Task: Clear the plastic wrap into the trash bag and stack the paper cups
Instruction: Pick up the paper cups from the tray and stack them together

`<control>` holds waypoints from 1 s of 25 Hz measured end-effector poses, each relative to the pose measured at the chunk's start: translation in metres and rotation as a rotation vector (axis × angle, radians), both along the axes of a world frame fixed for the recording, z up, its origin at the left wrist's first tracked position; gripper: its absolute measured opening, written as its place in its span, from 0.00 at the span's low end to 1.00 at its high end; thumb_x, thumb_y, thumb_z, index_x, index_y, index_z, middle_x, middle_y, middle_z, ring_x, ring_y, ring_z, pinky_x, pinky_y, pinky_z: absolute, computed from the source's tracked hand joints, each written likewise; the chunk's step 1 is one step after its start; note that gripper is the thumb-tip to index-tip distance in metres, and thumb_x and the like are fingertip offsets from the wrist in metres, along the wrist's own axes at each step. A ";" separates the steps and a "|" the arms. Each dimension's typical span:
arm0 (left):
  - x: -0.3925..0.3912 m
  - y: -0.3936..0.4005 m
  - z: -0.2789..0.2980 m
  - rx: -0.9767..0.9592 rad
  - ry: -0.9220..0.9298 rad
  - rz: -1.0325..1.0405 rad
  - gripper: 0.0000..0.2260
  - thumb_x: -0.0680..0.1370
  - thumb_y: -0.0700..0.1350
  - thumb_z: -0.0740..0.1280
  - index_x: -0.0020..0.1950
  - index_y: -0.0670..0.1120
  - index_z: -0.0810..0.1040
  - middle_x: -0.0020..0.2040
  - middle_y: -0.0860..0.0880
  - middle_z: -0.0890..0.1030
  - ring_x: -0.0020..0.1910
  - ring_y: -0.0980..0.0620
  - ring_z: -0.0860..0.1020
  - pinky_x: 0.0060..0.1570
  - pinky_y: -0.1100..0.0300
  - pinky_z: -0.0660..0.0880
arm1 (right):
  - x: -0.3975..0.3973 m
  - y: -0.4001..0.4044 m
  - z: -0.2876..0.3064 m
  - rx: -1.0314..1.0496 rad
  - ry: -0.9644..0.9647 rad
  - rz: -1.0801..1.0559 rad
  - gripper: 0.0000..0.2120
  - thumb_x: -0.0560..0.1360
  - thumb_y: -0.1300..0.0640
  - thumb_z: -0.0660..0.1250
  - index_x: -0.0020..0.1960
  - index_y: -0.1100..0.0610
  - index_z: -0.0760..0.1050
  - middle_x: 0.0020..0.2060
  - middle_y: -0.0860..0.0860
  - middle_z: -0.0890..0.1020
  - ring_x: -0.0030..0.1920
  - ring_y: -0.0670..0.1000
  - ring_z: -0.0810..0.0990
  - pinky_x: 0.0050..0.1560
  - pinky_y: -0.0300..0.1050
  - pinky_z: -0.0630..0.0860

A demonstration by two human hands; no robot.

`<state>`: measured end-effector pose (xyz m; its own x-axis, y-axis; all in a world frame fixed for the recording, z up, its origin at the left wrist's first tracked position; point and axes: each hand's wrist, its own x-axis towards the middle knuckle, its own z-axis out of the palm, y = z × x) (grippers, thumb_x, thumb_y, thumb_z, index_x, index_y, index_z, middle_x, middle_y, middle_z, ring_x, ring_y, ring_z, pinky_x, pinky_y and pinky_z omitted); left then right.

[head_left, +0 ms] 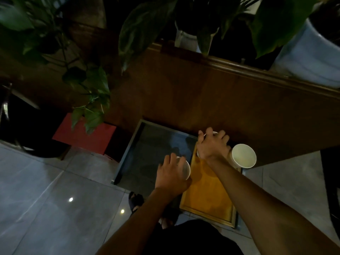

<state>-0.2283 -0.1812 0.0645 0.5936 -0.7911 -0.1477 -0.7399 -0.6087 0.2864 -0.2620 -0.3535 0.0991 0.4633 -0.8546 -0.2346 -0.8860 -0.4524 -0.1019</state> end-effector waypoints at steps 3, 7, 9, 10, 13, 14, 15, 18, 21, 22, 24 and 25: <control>0.000 -0.001 0.001 0.028 0.022 0.009 0.36 0.63 0.67 0.66 0.67 0.54 0.63 0.61 0.46 0.67 0.59 0.45 0.69 0.48 0.47 0.76 | 0.000 -0.003 0.006 0.086 0.056 0.012 0.31 0.79 0.30 0.45 0.71 0.49 0.62 0.70 0.64 0.64 0.68 0.66 0.65 0.62 0.66 0.69; 0.003 -0.001 -0.004 0.035 0.045 0.004 0.38 0.63 0.70 0.61 0.69 0.55 0.62 0.62 0.48 0.66 0.59 0.47 0.68 0.48 0.49 0.75 | -0.002 -0.015 0.018 0.183 0.047 0.020 0.35 0.77 0.27 0.46 0.74 0.48 0.62 0.72 0.64 0.64 0.72 0.66 0.64 0.65 0.66 0.68; 0.004 -0.001 -0.006 0.034 0.040 -0.002 0.38 0.62 0.70 0.60 0.69 0.55 0.63 0.62 0.48 0.66 0.59 0.47 0.68 0.47 0.50 0.75 | -0.005 -0.020 0.025 0.242 0.015 0.020 0.34 0.79 0.29 0.48 0.75 0.50 0.63 0.73 0.63 0.66 0.72 0.66 0.64 0.66 0.64 0.68; 0.004 0.000 -0.007 0.029 0.034 -0.003 0.38 0.62 0.70 0.60 0.69 0.55 0.63 0.61 0.49 0.66 0.59 0.48 0.68 0.47 0.51 0.75 | -0.006 -0.022 0.031 0.256 -0.004 0.021 0.33 0.79 0.30 0.50 0.74 0.52 0.64 0.72 0.63 0.69 0.71 0.65 0.66 0.66 0.62 0.69; 0.003 0.000 -0.008 0.002 0.012 -0.010 0.37 0.62 0.69 0.61 0.68 0.55 0.64 0.60 0.49 0.68 0.57 0.48 0.69 0.44 0.52 0.76 | -0.014 -0.018 0.054 0.044 -0.114 0.145 0.26 0.80 0.37 0.57 0.68 0.55 0.72 0.63 0.60 0.78 0.65 0.63 0.74 0.59 0.56 0.75; 0.003 0.000 -0.007 -0.006 0.010 -0.008 0.36 0.62 0.69 0.61 0.67 0.55 0.64 0.59 0.48 0.69 0.56 0.48 0.70 0.43 0.52 0.76 | -0.021 -0.011 0.061 -0.023 -0.201 0.203 0.22 0.80 0.40 0.59 0.63 0.54 0.75 0.57 0.59 0.81 0.60 0.61 0.77 0.54 0.54 0.78; 0.003 -0.001 -0.006 -0.010 0.010 -0.005 0.36 0.62 0.68 0.62 0.66 0.54 0.65 0.58 0.48 0.70 0.56 0.47 0.70 0.43 0.52 0.76 | -0.028 0.000 0.065 -0.045 -0.283 0.252 0.17 0.79 0.42 0.60 0.58 0.53 0.77 0.51 0.56 0.83 0.54 0.58 0.80 0.48 0.51 0.79; 0.002 -0.002 -0.004 0.012 0.006 -0.004 0.33 0.63 0.67 0.62 0.64 0.54 0.64 0.59 0.47 0.69 0.57 0.46 0.70 0.45 0.51 0.76 | -0.048 0.042 0.060 0.075 -0.253 0.310 0.12 0.77 0.43 0.62 0.49 0.50 0.78 0.41 0.51 0.84 0.42 0.54 0.84 0.38 0.43 0.75; 0.002 0.000 -0.005 -0.016 0.004 -0.027 0.30 0.65 0.66 0.62 0.63 0.54 0.65 0.59 0.46 0.69 0.57 0.46 0.70 0.46 0.51 0.78 | -0.051 0.068 0.038 0.263 -0.035 0.327 0.16 0.79 0.40 0.61 0.50 0.52 0.78 0.44 0.52 0.83 0.44 0.52 0.83 0.42 0.44 0.78; 0.002 0.001 -0.005 -0.025 0.000 -0.035 0.30 0.66 0.66 0.61 0.63 0.54 0.65 0.60 0.46 0.69 0.57 0.46 0.70 0.46 0.51 0.78 | -0.051 0.074 0.030 0.305 -0.003 0.315 0.16 0.79 0.41 0.61 0.50 0.53 0.78 0.44 0.52 0.83 0.43 0.52 0.83 0.42 0.45 0.79; 0.003 0.002 -0.006 -0.037 0.001 -0.043 0.30 0.66 0.65 0.57 0.65 0.54 0.64 0.62 0.45 0.69 0.59 0.45 0.70 0.47 0.50 0.78 | -0.049 0.083 0.017 0.331 -0.001 0.276 0.16 0.80 0.44 0.61 0.48 0.55 0.79 0.44 0.53 0.84 0.43 0.53 0.83 0.43 0.47 0.81; 0.003 0.002 -0.007 -0.037 0.004 -0.047 0.31 0.66 0.65 0.57 0.66 0.54 0.63 0.63 0.45 0.68 0.59 0.45 0.70 0.48 0.50 0.78 | -0.049 0.085 0.012 0.328 -0.008 0.256 0.16 0.80 0.45 0.61 0.47 0.55 0.80 0.44 0.54 0.84 0.43 0.54 0.83 0.44 0.48 0.81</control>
